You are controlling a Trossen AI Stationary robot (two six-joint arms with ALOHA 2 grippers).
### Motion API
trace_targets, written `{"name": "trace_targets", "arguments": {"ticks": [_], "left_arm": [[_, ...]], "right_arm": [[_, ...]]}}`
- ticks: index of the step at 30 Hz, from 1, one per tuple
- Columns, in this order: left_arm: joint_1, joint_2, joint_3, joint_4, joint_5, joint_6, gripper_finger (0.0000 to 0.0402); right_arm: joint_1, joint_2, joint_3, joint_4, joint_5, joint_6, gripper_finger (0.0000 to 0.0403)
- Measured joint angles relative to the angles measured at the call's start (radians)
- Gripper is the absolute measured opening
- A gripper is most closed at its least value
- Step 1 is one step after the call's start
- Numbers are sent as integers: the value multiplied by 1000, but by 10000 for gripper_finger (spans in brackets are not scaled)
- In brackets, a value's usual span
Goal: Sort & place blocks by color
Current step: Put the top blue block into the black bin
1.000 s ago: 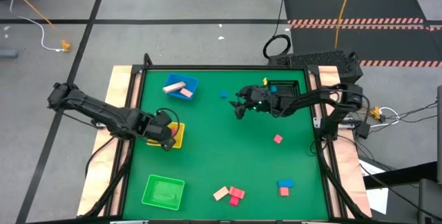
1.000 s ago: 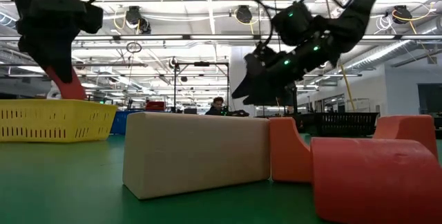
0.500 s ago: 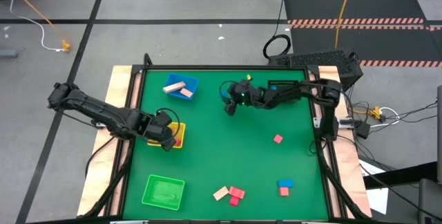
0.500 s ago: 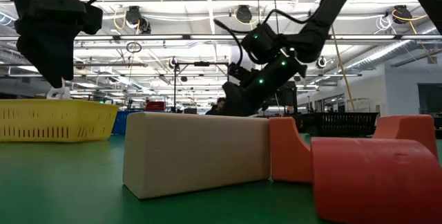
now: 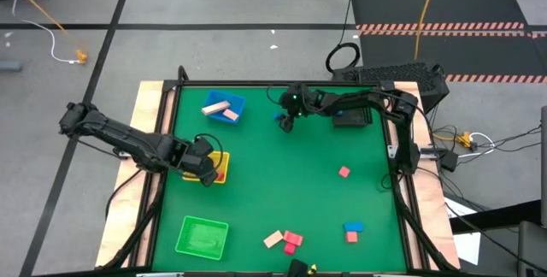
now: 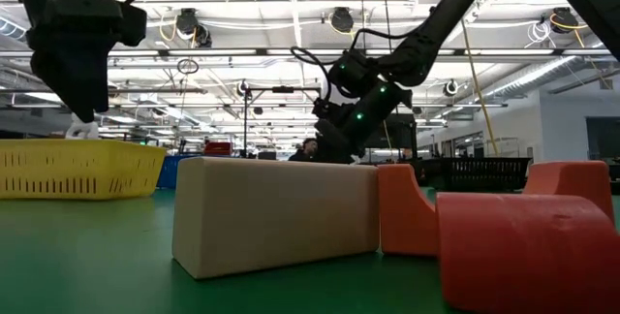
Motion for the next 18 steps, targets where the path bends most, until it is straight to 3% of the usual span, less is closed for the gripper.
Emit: {"name": "trace_targets", "arguments": {"ticks": [7, 18], "left_arm": [[21, 0, 0, 7, -2, 24, 319], [53, 0, 0, 45, -2, 56, 319]], "right_arm": [[6, 3, 1, -8, -71, -12, 247], [6, 46, 0, -10, -49, -106, 238]]}}
